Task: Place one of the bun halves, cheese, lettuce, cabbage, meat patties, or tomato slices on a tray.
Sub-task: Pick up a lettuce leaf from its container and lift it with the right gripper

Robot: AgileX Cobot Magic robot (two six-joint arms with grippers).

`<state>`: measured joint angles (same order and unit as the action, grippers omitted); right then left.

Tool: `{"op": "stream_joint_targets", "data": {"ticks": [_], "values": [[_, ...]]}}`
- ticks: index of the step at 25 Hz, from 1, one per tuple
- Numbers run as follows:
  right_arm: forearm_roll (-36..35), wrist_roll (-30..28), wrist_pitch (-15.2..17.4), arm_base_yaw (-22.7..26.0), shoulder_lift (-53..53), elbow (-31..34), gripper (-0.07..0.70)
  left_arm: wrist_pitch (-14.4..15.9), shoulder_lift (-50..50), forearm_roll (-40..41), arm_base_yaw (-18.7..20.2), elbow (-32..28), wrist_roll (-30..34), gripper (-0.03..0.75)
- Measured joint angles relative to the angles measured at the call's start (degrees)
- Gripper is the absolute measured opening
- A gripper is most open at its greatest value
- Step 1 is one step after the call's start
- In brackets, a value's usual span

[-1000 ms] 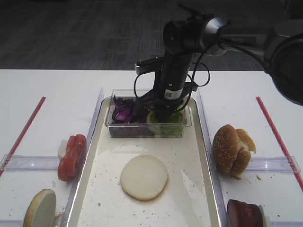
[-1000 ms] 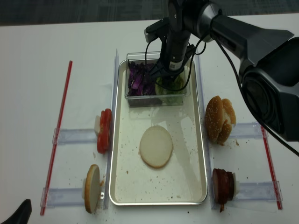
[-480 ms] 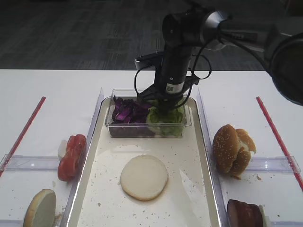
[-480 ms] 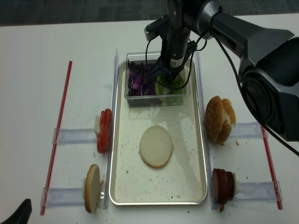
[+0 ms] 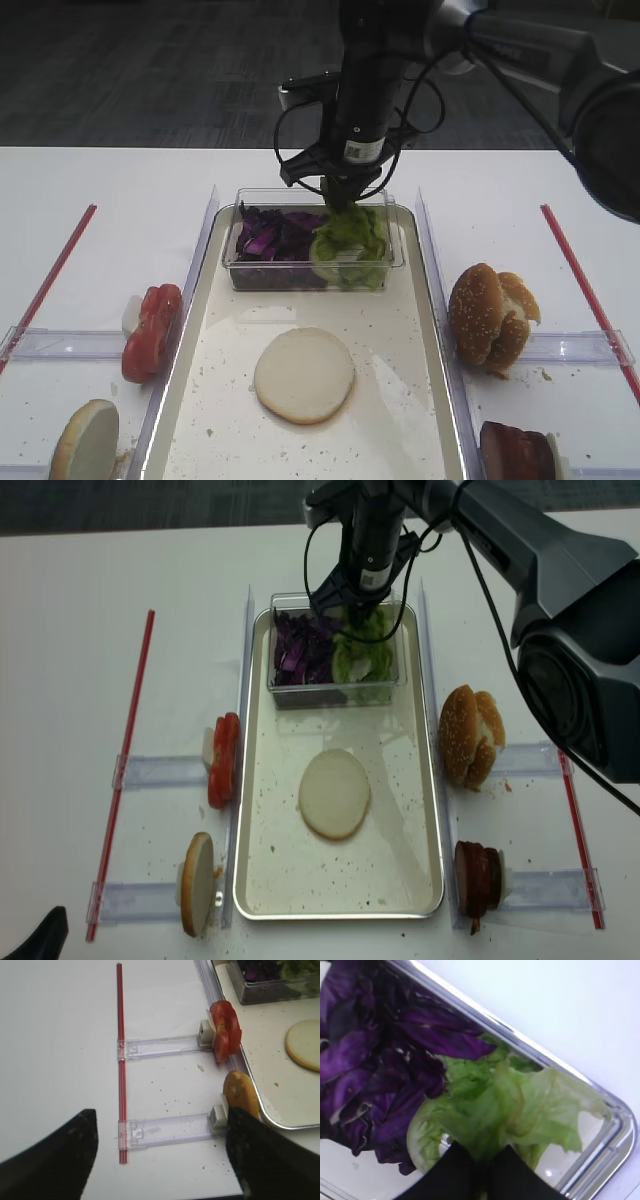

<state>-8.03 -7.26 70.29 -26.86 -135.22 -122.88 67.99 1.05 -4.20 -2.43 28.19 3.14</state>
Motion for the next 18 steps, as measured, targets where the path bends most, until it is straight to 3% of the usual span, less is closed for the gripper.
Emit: {"op": "stream_joint_targets", "data": {"ticks": [18], "values": [[-0.47, 3.05, 0.58, 0.00, 1.57, -2.35, 0.057, 0.00, 0.00, 0.00, 0.00, 0.00, 0.00, 0.491]]}}
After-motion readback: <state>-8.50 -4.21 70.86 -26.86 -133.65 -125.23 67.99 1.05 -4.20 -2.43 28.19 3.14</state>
